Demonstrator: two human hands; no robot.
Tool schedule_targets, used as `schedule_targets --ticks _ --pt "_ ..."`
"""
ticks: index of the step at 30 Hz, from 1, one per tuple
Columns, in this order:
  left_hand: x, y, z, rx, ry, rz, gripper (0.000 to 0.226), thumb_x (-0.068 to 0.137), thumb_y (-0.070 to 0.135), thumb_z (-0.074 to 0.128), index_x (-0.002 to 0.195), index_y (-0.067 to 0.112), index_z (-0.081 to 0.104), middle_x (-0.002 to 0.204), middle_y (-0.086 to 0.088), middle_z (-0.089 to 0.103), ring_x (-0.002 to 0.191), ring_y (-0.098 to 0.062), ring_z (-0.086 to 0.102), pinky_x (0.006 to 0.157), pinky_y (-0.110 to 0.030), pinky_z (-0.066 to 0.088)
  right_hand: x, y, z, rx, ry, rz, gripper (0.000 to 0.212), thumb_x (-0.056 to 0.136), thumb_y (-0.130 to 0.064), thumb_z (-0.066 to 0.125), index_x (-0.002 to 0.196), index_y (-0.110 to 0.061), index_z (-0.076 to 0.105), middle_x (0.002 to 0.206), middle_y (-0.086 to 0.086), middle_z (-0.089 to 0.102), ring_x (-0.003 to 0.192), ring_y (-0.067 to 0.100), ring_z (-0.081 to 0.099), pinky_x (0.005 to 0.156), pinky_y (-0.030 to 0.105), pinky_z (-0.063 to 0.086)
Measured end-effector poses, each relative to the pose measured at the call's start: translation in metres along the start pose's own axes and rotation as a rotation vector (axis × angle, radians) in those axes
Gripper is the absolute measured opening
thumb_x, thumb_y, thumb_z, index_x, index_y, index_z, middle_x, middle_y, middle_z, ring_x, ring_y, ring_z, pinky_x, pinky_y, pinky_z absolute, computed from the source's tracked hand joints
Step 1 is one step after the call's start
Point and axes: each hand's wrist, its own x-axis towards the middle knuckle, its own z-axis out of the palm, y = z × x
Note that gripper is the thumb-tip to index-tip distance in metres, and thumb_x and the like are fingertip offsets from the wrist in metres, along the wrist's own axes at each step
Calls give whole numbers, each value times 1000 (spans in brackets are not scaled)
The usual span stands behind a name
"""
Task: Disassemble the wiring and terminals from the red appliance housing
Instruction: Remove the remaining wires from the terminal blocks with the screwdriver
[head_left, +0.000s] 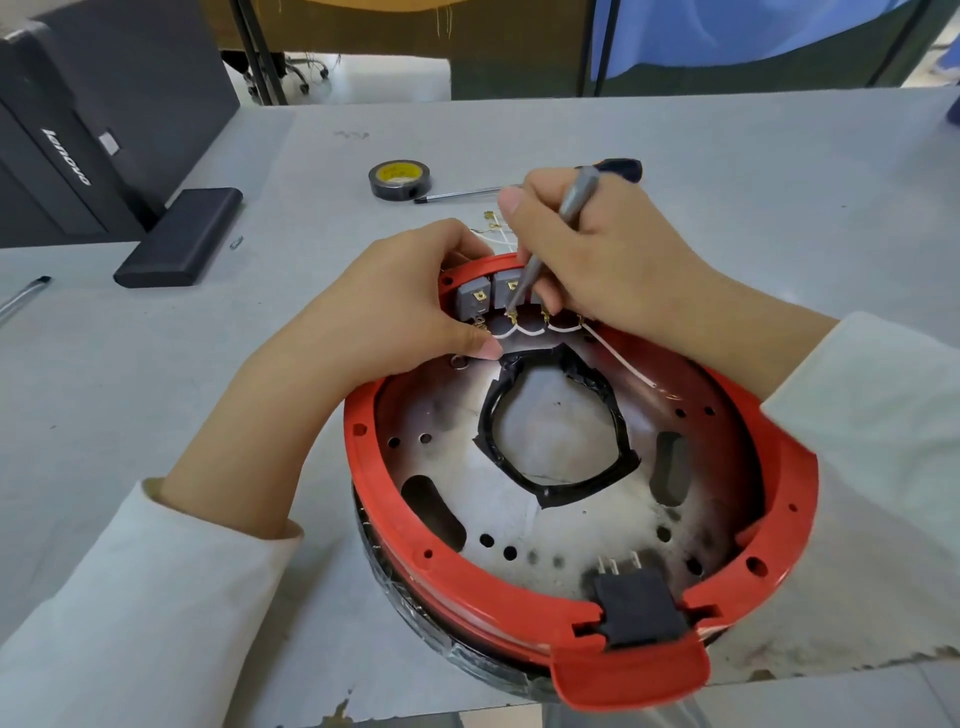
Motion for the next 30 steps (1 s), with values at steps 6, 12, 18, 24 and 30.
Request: schedule_targets --ticks 6,12,18,24,30 --pt "-1 -1 -3 -44 -37 2 63 65 26 84 121 26 54 113 12 61 104 -9 57 92 -26 45 -3 6 7 -91 -68 -41 41 100 -37 44 66 -14 40 46 1 54 41 8 47 52 24 38" --pt "0 -5 -4 -81 -64 -12 54 75 12 76 122 27 55 115 11 62 102 -9 60 95 -31 46 -1 5 7 -135 -89 -40 44 101 -36 42 69 -6 48 45 0 53 42 9 47 52 21 39" --pt "4 -6 -8 -107 -106 -43 37 84 13 68 113 32 55 109 17 63 98 -7 62 92 -29 48 0 3 5 -213 -143 -55 46 101 -34 41 74 2 50 49 -4 45 48 10 44 59 33 39" --pt "9 11 -2 111 -81 38 42 80 13 63 120 22 53 104 9 61 94 -11 56 76 -21 43 -1 5 5 -140 -93 -55 43 101 -35 42 63 -15 44 42 -5 48 44 8 46 53 22 39" --pt "6 9 4 77 -94 70 50 83 14 64 129 29 50 115 9 59 100 -9 53 74 -13 33 -1 4 0 5 101 -78 41 101 -28 44 62 -16 39 40 -3 46 36 9 46 45 17 36"
